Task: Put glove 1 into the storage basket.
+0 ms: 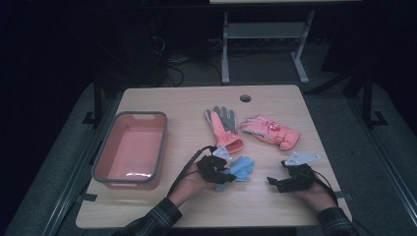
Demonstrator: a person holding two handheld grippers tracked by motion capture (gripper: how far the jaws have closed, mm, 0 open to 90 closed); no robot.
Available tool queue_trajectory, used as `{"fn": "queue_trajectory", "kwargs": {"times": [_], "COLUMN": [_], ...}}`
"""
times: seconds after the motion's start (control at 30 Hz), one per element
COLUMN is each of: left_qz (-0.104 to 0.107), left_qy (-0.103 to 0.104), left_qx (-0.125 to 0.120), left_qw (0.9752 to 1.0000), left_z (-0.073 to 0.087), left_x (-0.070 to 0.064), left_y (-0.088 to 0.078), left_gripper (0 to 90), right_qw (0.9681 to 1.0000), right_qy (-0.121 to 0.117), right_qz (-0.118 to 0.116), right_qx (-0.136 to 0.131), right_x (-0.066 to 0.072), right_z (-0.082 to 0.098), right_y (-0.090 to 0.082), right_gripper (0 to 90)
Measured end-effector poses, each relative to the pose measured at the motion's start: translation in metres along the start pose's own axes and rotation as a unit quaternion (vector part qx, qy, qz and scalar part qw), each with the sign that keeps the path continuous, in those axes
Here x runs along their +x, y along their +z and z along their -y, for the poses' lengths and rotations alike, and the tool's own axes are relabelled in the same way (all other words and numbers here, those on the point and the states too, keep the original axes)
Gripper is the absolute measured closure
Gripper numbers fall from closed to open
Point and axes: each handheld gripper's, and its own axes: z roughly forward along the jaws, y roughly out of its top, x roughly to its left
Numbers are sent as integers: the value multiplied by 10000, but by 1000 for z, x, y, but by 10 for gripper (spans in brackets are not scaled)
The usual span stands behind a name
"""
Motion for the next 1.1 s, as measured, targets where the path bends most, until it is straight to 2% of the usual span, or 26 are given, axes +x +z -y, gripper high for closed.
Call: {"fn": "queue_trajectory", "kwargs": {"times": [0.23, 0.47, 0.77, 1.07, 1.1], "left_qz": [64, 94, -29, -241, -318], "left_qy": [-26, -42, -226, -419, -455], "left_qx": [-131, -146, -261, -429, -450], "left_qw": [9999, 9998, 9994, 9979, 9974], "left_z": [-4, -5, -5, -1, 0], "left_x": [2, 7, 19, 34, 37], "left_y": [-13, -23, -47, -75, -82], "left_gripper": [745, 745, 746, 746, 746], "right_qw": [10000, 10000, 10000, 10000, 10000], "right_qy": [7, 2, 2, -1, 0], "right_qz": [1, 1, -1, -6, -2], "right_qx": [-5, -3, -3, -1, 7], "right_x": [0, 0, 0, 0, 0], "right_z": [0, 0, 0, 0, 0], "right_y": [0, 0, 0, 0, 0], "right_gripper": [142, 142, 142, 135, 126]}}
